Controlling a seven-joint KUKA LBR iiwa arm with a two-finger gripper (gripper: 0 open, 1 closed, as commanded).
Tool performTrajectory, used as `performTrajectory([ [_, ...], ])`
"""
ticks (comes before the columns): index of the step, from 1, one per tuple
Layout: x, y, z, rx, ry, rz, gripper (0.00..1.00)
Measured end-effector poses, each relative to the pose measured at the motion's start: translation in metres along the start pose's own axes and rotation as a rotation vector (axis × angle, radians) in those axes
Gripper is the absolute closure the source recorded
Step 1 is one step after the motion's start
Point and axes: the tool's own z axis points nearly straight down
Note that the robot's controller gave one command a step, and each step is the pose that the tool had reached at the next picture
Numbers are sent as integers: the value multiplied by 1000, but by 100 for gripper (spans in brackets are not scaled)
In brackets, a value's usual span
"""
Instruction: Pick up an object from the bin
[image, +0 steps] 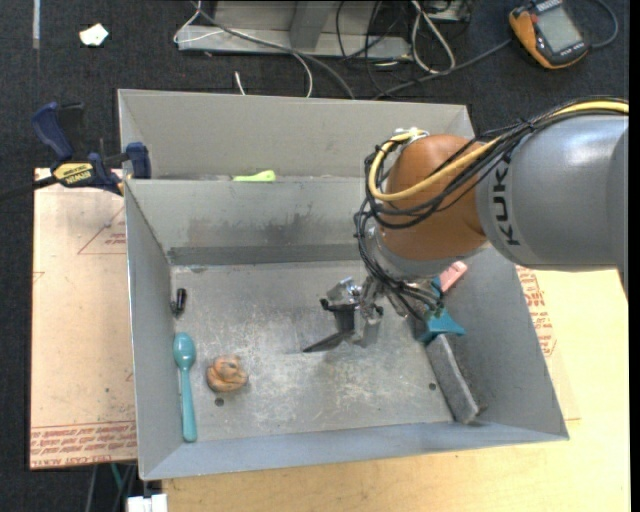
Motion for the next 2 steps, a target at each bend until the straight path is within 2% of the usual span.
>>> performTrajectory([
  [2, 0, 1, -51, -3, 4, 2, 100],
])
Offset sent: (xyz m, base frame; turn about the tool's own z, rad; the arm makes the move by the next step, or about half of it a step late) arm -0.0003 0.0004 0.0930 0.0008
